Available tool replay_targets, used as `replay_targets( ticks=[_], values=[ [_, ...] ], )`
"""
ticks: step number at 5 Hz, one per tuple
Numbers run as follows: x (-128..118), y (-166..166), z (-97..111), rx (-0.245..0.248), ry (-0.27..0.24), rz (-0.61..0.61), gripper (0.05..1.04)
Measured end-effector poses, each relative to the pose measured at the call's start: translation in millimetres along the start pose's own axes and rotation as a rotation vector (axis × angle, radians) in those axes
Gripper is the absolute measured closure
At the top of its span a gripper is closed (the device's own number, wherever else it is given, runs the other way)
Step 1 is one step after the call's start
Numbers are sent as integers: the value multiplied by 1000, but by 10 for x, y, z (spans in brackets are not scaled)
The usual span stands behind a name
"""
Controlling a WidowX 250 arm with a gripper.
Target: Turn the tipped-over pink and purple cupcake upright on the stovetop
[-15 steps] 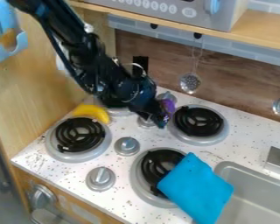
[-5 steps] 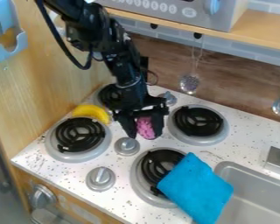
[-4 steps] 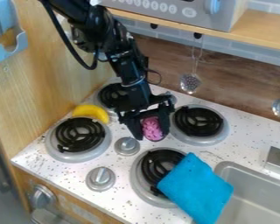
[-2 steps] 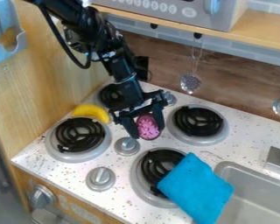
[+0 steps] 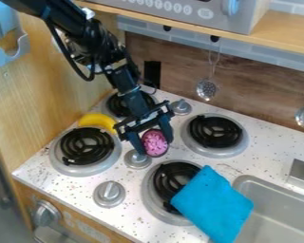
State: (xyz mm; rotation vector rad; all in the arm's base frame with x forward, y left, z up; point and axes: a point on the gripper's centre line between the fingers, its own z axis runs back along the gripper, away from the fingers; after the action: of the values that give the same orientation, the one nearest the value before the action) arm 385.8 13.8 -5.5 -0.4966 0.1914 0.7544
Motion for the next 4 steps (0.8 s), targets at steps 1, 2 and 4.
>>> replay_targets(
  ticks=[1, 2, 4],
  values=[
    [31, -20, -47, -14, 48, 65, 240],
    [42, -78, -86, -39, 90, 127, 240],
    [119, -177, -152, -71, 149, 182, 240]
  ],
)
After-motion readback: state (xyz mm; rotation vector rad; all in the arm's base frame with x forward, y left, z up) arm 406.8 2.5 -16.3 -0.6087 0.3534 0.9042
